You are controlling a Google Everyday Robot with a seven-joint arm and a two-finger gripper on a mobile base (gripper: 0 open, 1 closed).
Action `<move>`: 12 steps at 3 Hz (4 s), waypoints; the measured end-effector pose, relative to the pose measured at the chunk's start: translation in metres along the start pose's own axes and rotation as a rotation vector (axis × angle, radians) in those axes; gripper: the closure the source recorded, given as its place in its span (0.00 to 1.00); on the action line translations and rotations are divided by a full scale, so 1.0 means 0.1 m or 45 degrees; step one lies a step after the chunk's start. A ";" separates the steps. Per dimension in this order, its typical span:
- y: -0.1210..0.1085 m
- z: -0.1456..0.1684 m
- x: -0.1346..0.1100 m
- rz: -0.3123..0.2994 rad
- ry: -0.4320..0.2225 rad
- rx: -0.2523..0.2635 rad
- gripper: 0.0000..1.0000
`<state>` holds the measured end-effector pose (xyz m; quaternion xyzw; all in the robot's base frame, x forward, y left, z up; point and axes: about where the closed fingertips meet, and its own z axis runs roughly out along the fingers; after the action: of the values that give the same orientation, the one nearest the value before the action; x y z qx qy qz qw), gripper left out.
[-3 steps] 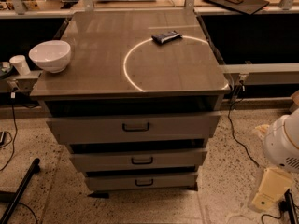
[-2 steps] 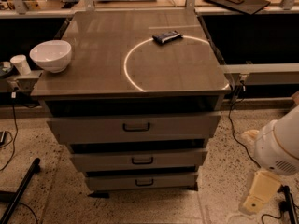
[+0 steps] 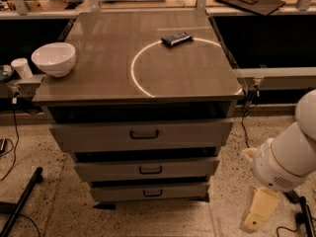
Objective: Open middle drawer
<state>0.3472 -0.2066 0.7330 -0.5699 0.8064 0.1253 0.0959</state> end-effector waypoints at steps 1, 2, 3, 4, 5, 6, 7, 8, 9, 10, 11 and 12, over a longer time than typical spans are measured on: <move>0.02 0.18 -0.05 -0.011 -0.020 -0.042 0.00; 0.04 0.31 -0.11 -0.019 -0.031 -0.065 0.00; 0.02 0.59 -0.29 -0.043 -0.029 -0.073 0.00; -0.02 0.89 -0.45 -0.045 -0.014 -0.093 0.00; -0.03 1.01 -0.49 -0.054 -0.019 -0.111 0.00; -0.07 1.13 -0.55 -0.076 -0.017 -0.126 0.00; -0.11 1.29 -0.61 -0.094 -0.019 -0.141 0.00; -0.24 1.76 -0.83 -0.118 -0.006 -0.121 0.00; -0.32 1.86 -0.89 -0.129 0.023 -0.112 0.00; -0.37 1.97 -0.91 -0.123 0.023 -0.118 0.00; -0.48 2.13 -0.96 -0.122 0.016 -0.109 0.00; -0.61 2.36 -0.95 -0.098 0.011 -0.105 0.00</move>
Offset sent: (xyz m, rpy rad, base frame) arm 0.0035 0.0341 -0.0425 0.0622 0.0511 0.0390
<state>0.4394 -0.0675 0.5311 -0.6045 0.7785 0.1523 0.0734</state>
